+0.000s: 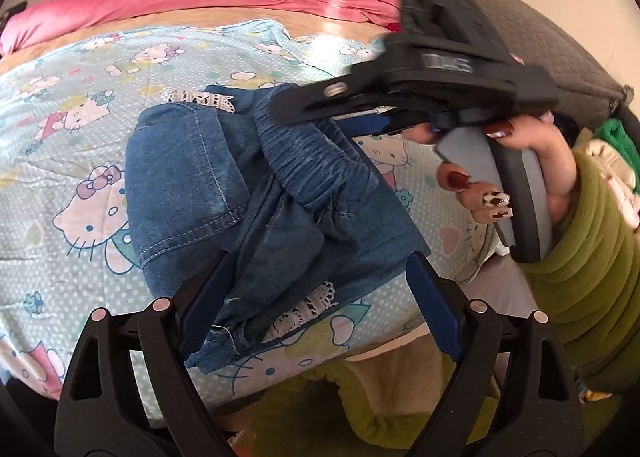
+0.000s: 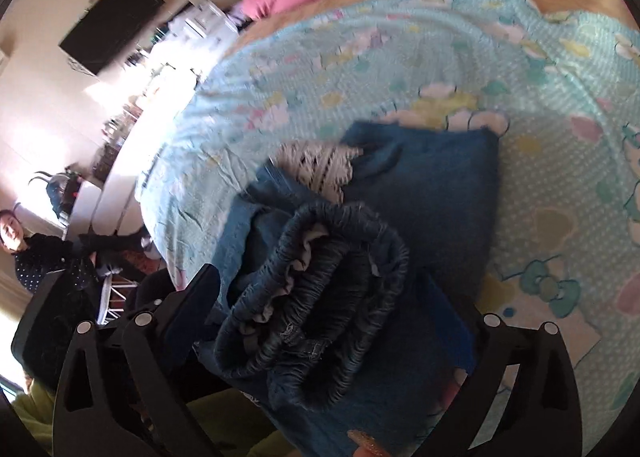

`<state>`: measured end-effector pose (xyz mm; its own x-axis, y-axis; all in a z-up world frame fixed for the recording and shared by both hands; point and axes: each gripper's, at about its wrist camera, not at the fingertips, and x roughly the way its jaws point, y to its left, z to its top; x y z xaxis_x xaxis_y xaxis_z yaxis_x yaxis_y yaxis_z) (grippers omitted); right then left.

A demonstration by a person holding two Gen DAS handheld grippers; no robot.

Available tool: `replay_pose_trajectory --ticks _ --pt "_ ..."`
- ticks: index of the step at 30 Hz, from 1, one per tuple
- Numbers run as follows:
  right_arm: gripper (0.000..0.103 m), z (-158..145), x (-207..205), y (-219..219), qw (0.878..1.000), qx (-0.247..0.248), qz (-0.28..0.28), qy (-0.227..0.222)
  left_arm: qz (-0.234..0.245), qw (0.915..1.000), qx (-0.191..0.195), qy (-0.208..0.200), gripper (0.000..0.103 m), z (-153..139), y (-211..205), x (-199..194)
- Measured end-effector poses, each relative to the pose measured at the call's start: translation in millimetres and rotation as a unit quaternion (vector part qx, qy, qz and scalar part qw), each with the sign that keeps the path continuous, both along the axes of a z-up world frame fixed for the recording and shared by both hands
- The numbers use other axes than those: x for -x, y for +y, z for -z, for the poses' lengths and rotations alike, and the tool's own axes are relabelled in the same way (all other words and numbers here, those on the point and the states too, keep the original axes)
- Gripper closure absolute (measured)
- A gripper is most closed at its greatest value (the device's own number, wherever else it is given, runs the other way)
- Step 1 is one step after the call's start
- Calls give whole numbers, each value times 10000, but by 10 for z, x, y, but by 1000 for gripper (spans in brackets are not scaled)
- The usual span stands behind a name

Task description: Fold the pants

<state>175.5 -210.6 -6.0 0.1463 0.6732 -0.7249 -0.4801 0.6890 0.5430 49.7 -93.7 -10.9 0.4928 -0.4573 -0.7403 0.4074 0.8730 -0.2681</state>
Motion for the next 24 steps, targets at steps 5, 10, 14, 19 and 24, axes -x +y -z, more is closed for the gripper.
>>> replay_pose_trajectory --ticks 5,10,14,19,24 --pt "71 -121 111 41 9987 -416 -93 -268 69 9999 -64 -80 20 -19 -24 64" --pt "71 -173 195 -179 9968 -554 25 -578 39 9999 91 41 20 26 43 49" --pt "65 61 183 -297 9987 -175 221 -422 101 9998 107 130 20 67 47 41" --pt "51 16 259 -434 9971 4 386 -657 95 9999 95 86 19 -19 76 126" --pt "31 -170 394 -659 9937 -225 512 -975 -196 9996 159 -131 14 -209 238 144"
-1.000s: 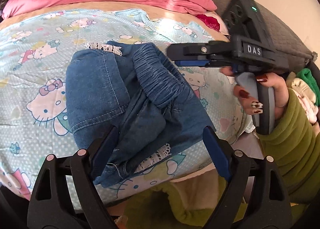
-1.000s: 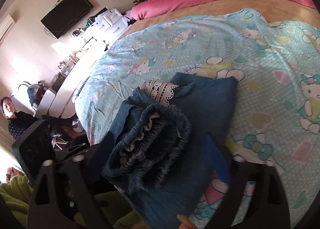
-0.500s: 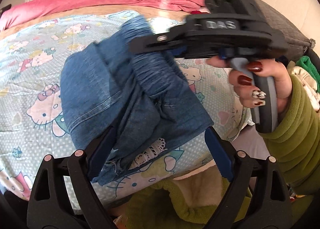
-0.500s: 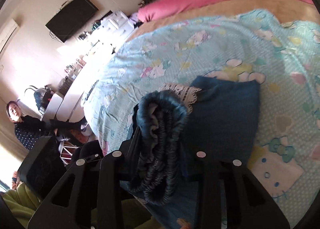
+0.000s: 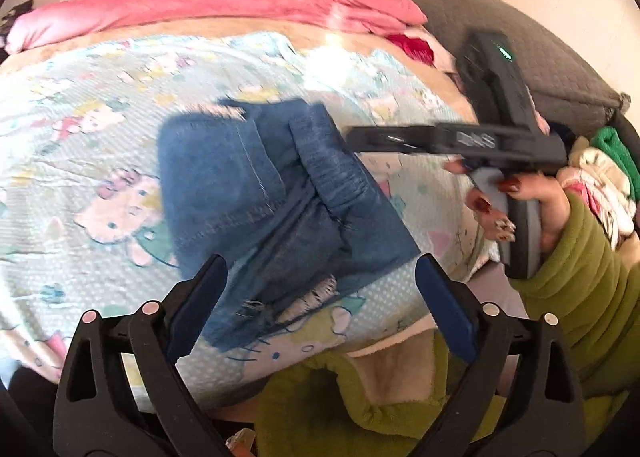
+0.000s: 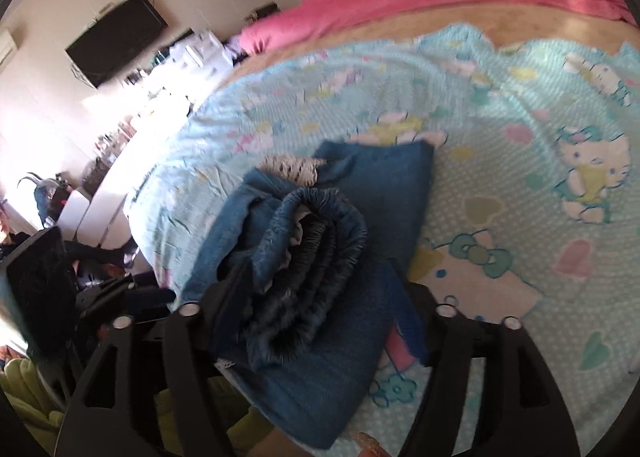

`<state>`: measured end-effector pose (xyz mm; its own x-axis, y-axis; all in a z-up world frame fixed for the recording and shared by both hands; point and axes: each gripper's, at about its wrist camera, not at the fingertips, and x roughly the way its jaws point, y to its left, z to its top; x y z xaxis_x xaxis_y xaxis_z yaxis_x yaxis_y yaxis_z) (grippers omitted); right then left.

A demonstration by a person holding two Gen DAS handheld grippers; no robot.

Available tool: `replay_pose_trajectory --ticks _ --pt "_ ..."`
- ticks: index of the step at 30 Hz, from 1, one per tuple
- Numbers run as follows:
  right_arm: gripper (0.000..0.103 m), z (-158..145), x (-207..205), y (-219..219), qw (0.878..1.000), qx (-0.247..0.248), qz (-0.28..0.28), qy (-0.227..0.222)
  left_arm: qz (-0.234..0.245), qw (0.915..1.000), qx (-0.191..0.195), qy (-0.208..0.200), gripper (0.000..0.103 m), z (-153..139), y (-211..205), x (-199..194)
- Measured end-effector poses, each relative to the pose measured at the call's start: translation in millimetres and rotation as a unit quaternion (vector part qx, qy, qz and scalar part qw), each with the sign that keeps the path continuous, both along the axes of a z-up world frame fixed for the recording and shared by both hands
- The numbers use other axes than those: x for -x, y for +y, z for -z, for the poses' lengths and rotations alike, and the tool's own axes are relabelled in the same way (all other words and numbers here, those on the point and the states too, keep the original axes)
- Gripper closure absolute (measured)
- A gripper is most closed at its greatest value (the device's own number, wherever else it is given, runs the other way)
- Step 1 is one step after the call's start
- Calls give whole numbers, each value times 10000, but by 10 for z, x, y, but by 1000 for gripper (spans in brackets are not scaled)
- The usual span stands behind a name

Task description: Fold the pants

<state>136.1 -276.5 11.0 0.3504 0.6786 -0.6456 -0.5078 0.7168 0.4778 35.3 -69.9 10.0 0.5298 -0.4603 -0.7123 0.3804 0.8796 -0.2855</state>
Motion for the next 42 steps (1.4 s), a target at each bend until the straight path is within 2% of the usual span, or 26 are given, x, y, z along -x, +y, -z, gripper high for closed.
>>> replay_pose_trajectory --ticks 2,4,8,12,14,16,18,20,21,22,23,25,26,29,30,31,32,33,34,36,41,42 --pt "28 -98 84 -107 9998 -52 101 -182 -147 9998 -39 -96 10 -71 54 -33" --pt "27 -179 181 -179 9992 -59 133 -371 -274 9995 -57 -140 10 -111 122 -73" --pt "18 -305 485 -228 9959 140 31 -892 -474 9987 -149 -104 10 -150 190 -198" --pt "18 -317 801 -96 9895 526 -339 -1305 -637 9977 -234 -67 10 -132 285 -355" --pt "18 -300 974 59 9831 755 -698 -1512 -777 9967 -253 34 10 -95 345 -496" --pt "18 -263 1120 246 9738 1006 -1081 -1727 -914 9954 -236 181 10 -52 443 -622" --pt "18 -228 1245 468 9617 1287 -1449 -1938 -1022 9941 -202 290 18 -28 498 -740" --pt "20 -204 1369 686 9459 1548 -1745 -2256 -987 9941 -39 440 47 -3 507 -860" --pt "22 -189 1399 785 9379 1683 -1839 -2413 -908 9946 3 509 51 12 486 -922" --pt "24 -172 1410 882 9310 1780 -1961 -2510 -849 9949 -27 539 54 30 459 -957" --pt "32 -159 1403 963 9261 1832 -2094 -2546 -794 9952 -81 561 55 55 427 -992" --pt "38 -122 1388 1083 9177 1934 -2263 -2629 -792 9946 -158 648 55 121 390 -1052" --pt "43 -93 1372 1167 9097 2049 -2343 -2750 -790 9942 -136 721 55 164 382 -1084" --pt "46 0 1282 1356 8906 2390 -2410 -3026 -822 9933 -167 801 54 255 368 -1140" --pt "52 43 1251 1408 8864 2470 -2463 -3044 -828 9931 -184 810 53 279 369 -1149" --pt "63 94 1217 1451 8852 2500 -2588 -2949 -837 9930 -187 812 51 291 376 -1151" --pt "88 122 1191 1461 8911 2353 -2829 -2657 -851 9928 -182 822 50 307 383 -1159" --pt "93 139 1177 1440 8953 2252 -2939 -2475 -863 9925 -179 843 49 322 388 -1163" --pt "95 153 1202 1415 8947 2255 -3055 -2351 -876 9923 -170 863 47 343 397 -1167" --pt "97 168 1236 1364 8912 2373 -3046 -2381 -881 9921 -149 879 46 359 407 -1172" --pt "95 334 1075 1235 9249 2055 -2627 -1825 -884 9925 -202 824 41 389 376 -1158" --pt "89 309 1074 1222 9277 1996 -2600 -1786 -904 9925 -182 801 41 379 381 -1135"
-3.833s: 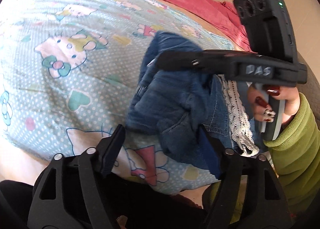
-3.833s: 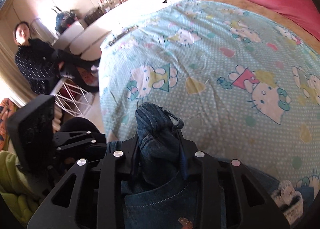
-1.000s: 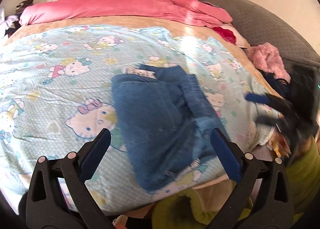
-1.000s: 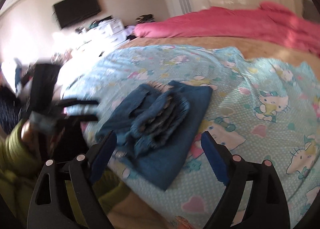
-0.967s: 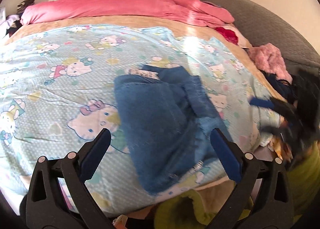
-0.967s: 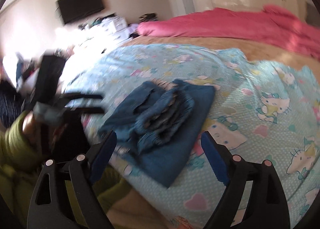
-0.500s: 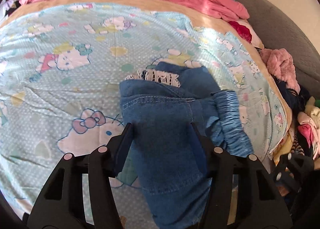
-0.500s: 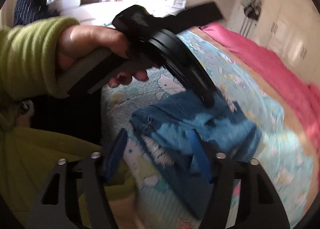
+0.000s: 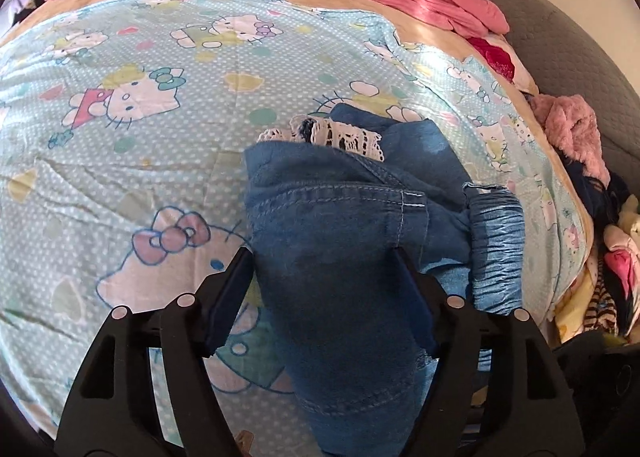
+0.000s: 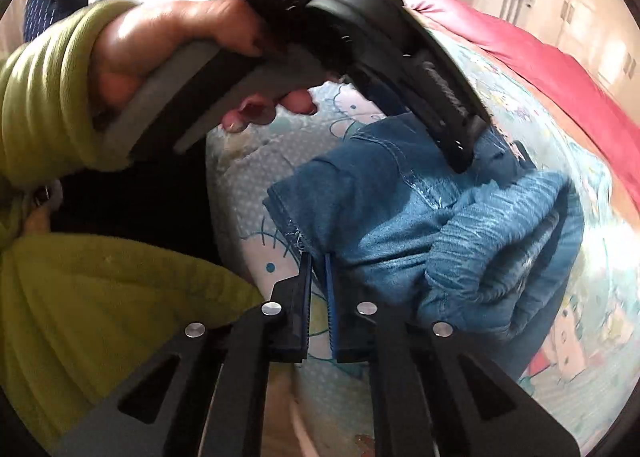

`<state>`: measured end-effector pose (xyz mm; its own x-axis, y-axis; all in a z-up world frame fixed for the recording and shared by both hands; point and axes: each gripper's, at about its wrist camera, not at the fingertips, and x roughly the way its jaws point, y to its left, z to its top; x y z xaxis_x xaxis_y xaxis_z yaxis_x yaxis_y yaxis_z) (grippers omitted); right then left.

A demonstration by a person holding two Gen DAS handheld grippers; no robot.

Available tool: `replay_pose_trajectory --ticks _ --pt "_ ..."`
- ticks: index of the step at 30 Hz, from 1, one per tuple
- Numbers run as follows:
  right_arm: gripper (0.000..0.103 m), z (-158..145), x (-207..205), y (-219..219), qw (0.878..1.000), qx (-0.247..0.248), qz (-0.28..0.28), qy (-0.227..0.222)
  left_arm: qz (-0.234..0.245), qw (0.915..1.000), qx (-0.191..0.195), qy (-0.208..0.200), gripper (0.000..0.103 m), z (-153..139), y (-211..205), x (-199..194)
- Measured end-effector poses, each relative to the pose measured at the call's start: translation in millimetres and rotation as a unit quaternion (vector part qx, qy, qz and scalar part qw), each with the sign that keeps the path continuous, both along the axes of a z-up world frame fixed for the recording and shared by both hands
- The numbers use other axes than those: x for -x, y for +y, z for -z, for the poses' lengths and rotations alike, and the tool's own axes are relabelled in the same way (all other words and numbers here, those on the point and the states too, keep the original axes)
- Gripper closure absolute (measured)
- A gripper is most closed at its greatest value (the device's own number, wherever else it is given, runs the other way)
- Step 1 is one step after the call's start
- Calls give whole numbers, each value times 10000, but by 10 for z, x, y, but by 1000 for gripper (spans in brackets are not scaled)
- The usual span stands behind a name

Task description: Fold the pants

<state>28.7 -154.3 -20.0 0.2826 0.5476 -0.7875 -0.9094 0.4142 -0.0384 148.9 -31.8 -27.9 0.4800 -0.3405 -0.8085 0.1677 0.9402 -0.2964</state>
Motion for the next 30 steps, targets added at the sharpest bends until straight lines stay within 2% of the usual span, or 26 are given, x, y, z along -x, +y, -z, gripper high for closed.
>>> replay_pose_trajectory --ticks 3,7,12,16,20,26,30 --pt "71 -211 44 -130 9989 -409 25 206 23 9996 -182 -213 37 -91 -28 99" --pt "62 -497 26 -387 9962 -815 299 84 68 9983 -325 -483 31 -234 -73 204" --pt "44 -752 -171 -789 9845 -1316 1156 13 83 9965 -489 -670 27 -329 -116 288" --pt "41 -803 -458 -1012 9679 -1628 1909 119 83 9953 -581 -768 24 -378 -150 334" --pt "34 -773 -704 -1199 9475 -1753 2662 270 51 9941 -677 -846 19 -397 -165 368" --pt "32 -506 -906 -1293 9334 -1465 3211 646 -35 9951 -668 -726 16 -290 -115 351" --pt "32 -298 -1018 -1280 9254 -1329 3363 1135 -131 9973 -513 -507 16 -154 -46 317"
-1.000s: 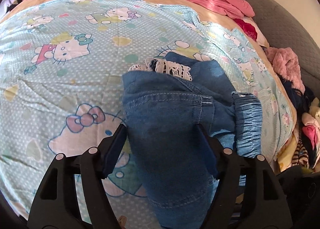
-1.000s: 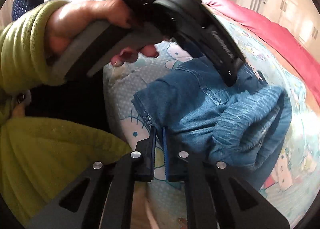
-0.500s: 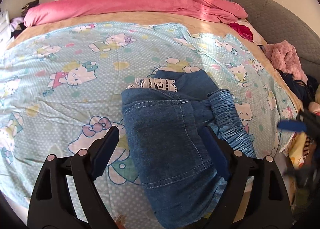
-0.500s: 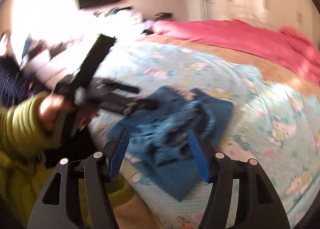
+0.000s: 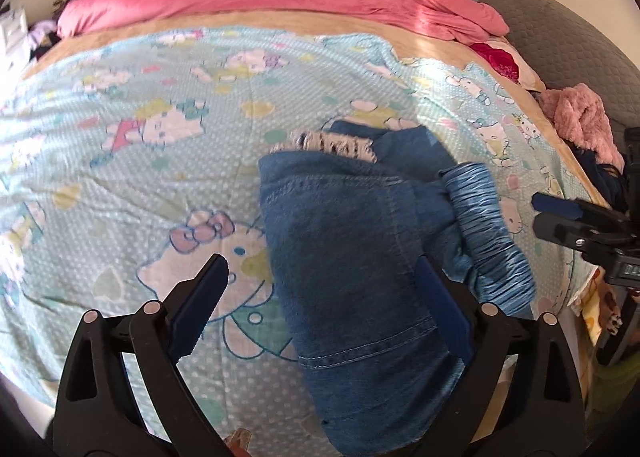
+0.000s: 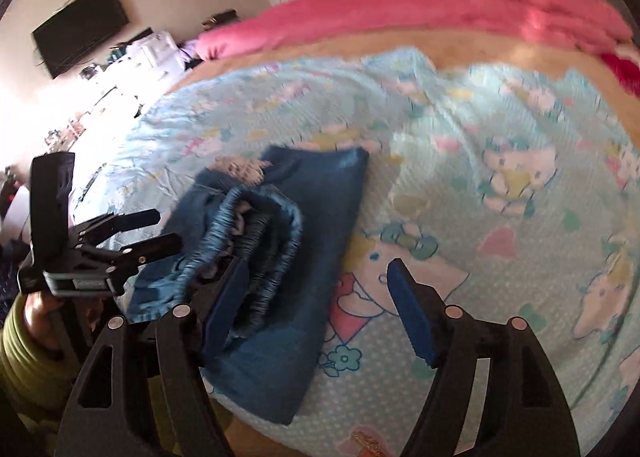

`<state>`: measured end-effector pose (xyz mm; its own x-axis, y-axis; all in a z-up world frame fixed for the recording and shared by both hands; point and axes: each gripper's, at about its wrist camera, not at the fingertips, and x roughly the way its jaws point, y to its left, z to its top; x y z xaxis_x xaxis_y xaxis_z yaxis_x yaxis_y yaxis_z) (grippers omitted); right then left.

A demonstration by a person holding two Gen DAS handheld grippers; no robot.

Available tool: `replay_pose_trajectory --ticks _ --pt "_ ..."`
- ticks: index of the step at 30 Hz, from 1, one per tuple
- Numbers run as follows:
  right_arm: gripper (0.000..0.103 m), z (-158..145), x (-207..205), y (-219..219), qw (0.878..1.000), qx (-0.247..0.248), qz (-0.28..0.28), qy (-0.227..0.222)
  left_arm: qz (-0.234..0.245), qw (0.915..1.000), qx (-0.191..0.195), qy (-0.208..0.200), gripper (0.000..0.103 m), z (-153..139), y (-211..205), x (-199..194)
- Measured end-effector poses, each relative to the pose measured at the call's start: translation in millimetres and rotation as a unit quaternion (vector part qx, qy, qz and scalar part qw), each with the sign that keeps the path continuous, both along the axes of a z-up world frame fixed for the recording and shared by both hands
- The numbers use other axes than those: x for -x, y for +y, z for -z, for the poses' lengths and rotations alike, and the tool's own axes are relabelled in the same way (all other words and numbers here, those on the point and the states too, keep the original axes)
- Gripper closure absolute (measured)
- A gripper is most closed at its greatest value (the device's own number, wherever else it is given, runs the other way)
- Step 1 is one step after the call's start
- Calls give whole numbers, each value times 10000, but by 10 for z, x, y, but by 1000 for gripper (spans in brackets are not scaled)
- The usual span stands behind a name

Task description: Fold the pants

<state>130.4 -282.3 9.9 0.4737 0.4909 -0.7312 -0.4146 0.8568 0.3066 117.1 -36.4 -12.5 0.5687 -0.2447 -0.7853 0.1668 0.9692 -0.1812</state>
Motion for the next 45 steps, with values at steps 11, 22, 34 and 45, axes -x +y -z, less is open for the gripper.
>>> replay_pose_trajectory --ticks 11,22,34,45 --pt "42 321 -133 171 9975 -250 -280 601 43 9988 395 276 16 197 -38 -84" --pt "80 336 -172 302 9952 -489 -725 451 180 9991 342 171 57 164 -156 -103" --pt "89 -158 -212 580 9941 -339 -915 -473 127 9991 256 -315 74 -199 -135 -239" --pt "90 -262 -713 757 9956 -251 -588 -680 -49 9985 133 -520 74 -260 -58 -657"
